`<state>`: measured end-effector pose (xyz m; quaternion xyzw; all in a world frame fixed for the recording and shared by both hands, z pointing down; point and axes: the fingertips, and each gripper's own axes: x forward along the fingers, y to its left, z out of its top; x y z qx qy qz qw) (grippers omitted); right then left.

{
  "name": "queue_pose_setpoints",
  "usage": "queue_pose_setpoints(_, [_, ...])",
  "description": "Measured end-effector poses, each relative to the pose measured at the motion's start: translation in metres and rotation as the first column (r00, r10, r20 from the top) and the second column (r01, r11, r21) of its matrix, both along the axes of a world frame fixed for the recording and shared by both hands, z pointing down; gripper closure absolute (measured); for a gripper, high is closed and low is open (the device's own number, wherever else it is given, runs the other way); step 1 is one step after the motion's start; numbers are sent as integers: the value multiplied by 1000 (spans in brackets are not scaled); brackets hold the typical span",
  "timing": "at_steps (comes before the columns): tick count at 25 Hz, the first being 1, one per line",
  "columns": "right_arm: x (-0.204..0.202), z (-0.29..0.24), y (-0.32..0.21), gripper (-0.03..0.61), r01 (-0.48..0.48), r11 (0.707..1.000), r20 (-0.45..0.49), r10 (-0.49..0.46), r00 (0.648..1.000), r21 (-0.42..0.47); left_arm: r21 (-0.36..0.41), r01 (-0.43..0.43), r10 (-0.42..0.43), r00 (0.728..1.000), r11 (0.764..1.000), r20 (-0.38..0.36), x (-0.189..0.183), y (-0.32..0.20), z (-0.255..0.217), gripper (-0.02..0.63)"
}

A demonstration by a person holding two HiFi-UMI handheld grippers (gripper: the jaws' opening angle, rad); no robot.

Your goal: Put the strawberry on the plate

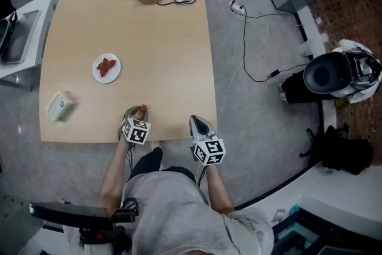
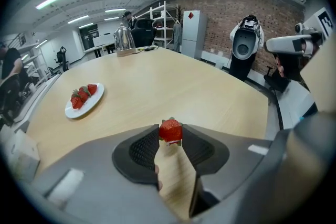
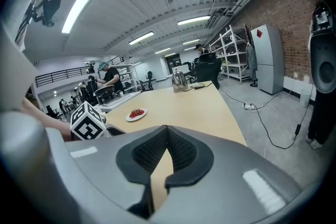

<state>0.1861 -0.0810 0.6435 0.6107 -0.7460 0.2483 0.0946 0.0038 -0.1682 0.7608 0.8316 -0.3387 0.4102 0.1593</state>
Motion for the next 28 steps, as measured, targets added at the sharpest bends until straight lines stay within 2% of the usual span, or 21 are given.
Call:
queue_pose_setpoints(14, [-26, -8, -26, 572, 61, 998, -31, -60, 998, 15, 98, 137, -126, 986, 986, -107, -47, -25, -66, 459])
queue_pose_setpoints(22, [-41, -9, -42, 572, 98, 995, -43, -98, 994, 9, 163, 229, -210, 969, 960, -129, -86, -42, -95, 459])
queue_pose_setpoints(28, [-56, -7, -63, 572, 141, 990, -42, -141, 989, 5, 181, 295, -274, 953, 938, -131, -111, -62, -101, 460])
